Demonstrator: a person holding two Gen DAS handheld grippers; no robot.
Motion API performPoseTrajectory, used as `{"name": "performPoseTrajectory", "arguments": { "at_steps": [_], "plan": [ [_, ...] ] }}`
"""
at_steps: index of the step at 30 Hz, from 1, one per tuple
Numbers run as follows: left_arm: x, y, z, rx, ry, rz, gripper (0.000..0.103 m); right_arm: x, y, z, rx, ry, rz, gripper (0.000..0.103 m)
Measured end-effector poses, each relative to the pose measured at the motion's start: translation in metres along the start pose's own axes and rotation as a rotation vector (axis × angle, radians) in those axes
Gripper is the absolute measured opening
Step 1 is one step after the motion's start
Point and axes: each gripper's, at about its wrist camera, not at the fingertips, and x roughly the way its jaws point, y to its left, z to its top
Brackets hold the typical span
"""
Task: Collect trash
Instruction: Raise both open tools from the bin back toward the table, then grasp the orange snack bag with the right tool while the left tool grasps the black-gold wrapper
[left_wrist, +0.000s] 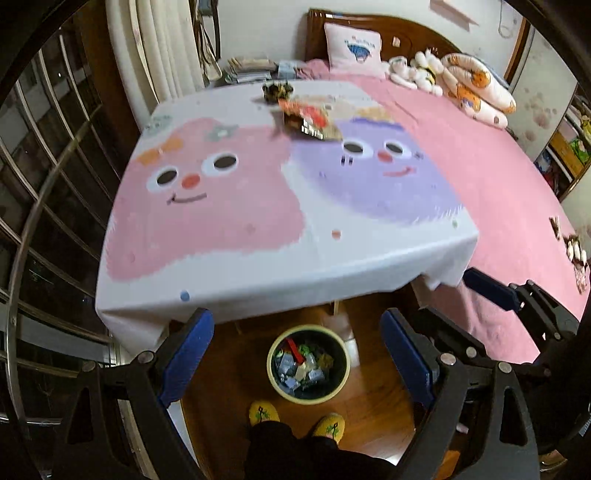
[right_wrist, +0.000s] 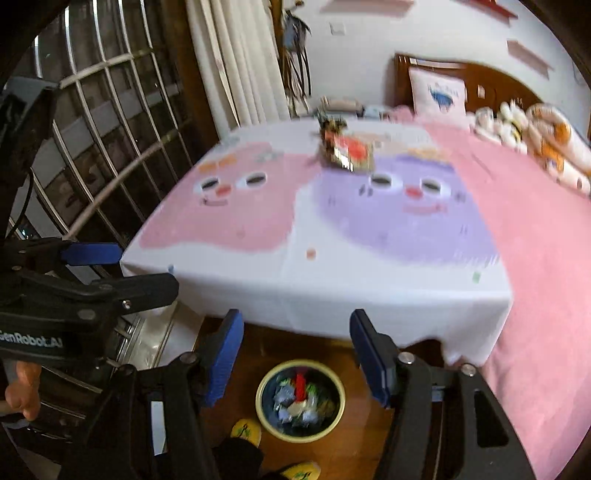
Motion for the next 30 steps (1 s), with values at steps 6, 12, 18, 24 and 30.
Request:
{"name": "performPoseTrajectory", "arguments": {
  "at_steps": [6, 12, 18, 24, 30],
  "plan": [
    [-0.019, 0.004, 0.024, -0.022, -0.059, 0.008, 0.091, -0.011, 0.001, 0.038, -0.055, -0.077, -0.003, 0.072],
    [-0.014, 0.021, 0.059, -0.089, -0.065, 0.013, 0.091, 0.003, 0.000, 0.076, -0.083, -0.110, -0.022, 0.073],
    [0.019, 0.056, 0.103, -0.124, -0.043, 0.014, 0.091, 0.043, -0.005, 0.117, -0.076, -0.092, -0.052, 0.073],
    [0.073, 0.093, 0.168, -0.089, -0.003, -0.016, 0.091, 0.107, -0.016, 0.164, 0.000, -0.037, -0.107, 0.073],
    [0.138, 0.122, 0.233, -0.015, 0.049, -0.031, 0.091, 0.182, -0.031, 0.211, 0.074, 0.031, -0.150, 0.073]
  ]
}}
